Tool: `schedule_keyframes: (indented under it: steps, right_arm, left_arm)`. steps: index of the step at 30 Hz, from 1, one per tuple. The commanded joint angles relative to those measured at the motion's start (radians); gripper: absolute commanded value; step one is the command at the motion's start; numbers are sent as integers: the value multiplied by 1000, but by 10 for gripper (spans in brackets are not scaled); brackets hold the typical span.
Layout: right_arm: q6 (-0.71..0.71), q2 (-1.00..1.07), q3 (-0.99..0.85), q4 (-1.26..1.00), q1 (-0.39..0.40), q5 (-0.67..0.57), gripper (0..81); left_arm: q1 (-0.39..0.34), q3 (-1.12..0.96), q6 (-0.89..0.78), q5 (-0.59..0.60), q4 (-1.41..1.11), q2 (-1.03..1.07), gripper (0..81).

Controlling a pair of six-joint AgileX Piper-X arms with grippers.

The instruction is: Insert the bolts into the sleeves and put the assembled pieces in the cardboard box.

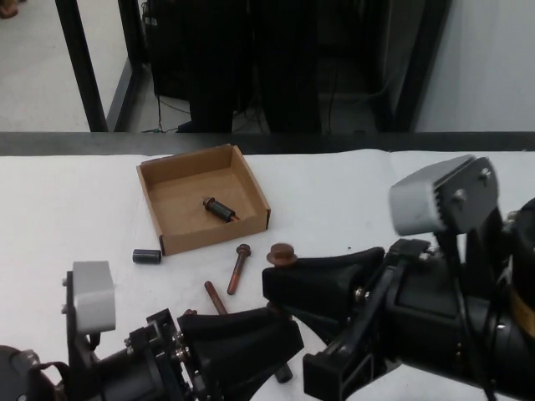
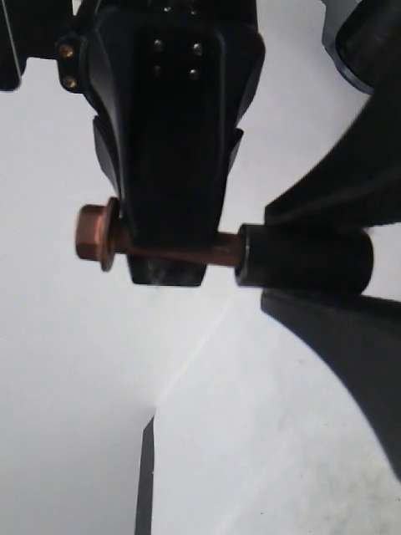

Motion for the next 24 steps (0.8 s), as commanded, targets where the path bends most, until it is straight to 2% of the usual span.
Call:
schedule_keyframes:
  steps: [1, 3, 5, 7, 10, 12, 15, 19, 21, 23, 24]
  right_arm:
    - [-17, -27, -4, 10, 10, -33, 2]
    - [-1, -27, -4, 60, 10, -75, 13]
    - [25, -27, -4, 107, 10, -123, 75]
    - [62, -27, -4, 138, 10, -173, 211]
    - [136, -27, -4, 155, 10, -184, 481]
    - [181, -27, -4, 155, 10, -190, 547]
    - [229, -27, -4, 155, 10, -257, 494]
    - [243, -27, -4, 155, 10, -358, 340]
    - [243, -29, -4, 155, 10, -403, 200]
    - [243, -29, -4, 160, 10, -435, 6]
    - [243, -29, -4, 167, 10, -441, 1]
  left_arm:
    - [13, -8, -32, -117, -32, -2, 8]
    - [13, -9, -35, -128, -39, -2, 8]
    - [13, -9, -45, -138, -48, -2, 8]
    - [13, -9, -73, -138, -51, -2, 8]
    - [13, -13, -79, -138, -51, -2, 8]
    - [15, -18, -79, -151, -48, -2, 8]
    - [19, -36, -79, -185, -13, -2, 8]
    - [75, -97, -130, -162, 176, 0, 8]
    - [118, -149, -140, -122, 299, 0, 8]
    - [171, -207, -140, -85, 443, 0, 8]
    - [198, -245, -138, -74, 530, 0, 8]
